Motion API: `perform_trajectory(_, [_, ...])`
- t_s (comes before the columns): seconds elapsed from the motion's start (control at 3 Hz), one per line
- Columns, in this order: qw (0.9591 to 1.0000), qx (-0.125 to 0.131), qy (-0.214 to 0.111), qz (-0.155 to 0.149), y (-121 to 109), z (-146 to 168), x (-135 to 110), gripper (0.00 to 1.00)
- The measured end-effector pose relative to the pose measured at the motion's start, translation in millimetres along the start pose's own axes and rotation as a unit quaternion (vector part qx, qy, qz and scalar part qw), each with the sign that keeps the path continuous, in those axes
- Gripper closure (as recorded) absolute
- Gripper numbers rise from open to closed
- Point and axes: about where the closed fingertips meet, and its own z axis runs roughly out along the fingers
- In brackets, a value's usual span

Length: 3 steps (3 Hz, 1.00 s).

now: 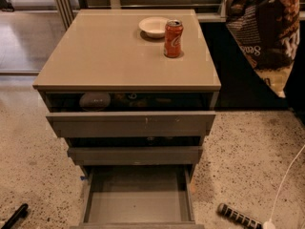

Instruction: Place brown chip bag into bottom drawer

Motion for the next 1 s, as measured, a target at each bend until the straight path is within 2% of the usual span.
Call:
perform_trajectory(0.67, [0.9992, -0.026, 0.029, -0.014, 21.7, 7.4, 50.5, 1.0])
perform_trajectory(1.0, [0.9952, -0.047, 0.065, -0.056, 48.0, 15.8, 93.9, 1.0])
